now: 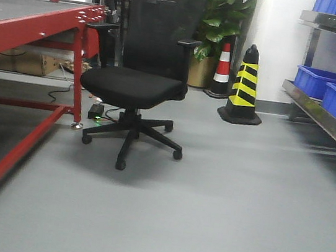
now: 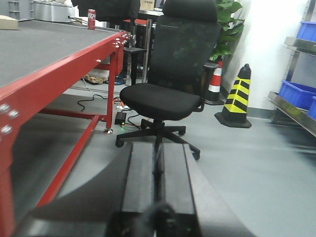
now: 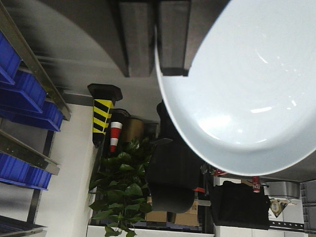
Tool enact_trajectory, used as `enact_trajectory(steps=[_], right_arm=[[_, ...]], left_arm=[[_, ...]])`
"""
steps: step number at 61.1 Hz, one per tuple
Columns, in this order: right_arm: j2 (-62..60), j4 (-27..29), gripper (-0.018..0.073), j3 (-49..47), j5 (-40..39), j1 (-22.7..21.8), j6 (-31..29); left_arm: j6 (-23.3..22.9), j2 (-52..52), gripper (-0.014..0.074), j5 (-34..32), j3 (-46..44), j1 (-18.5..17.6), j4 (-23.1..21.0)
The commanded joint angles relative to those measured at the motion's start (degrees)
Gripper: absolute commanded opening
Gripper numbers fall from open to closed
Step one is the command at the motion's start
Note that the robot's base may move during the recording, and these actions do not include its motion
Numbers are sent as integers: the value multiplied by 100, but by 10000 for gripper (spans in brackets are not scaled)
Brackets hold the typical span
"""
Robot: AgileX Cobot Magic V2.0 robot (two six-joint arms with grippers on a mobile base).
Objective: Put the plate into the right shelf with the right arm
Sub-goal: 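Drive the base to the shelf of blue bins holding the plate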
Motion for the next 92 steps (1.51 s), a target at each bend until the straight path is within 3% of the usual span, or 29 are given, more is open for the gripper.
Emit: enact_trajectory(steps=[1,92], right_arm=[[56,-121,55,-204,-524,-19,-48],[56,-121,55,-204,-524,-19,-48]], left_arm=[[-34,-67,-47,-509,41,-41,1],[-34,-67,-47,-509,41,-41,1]])
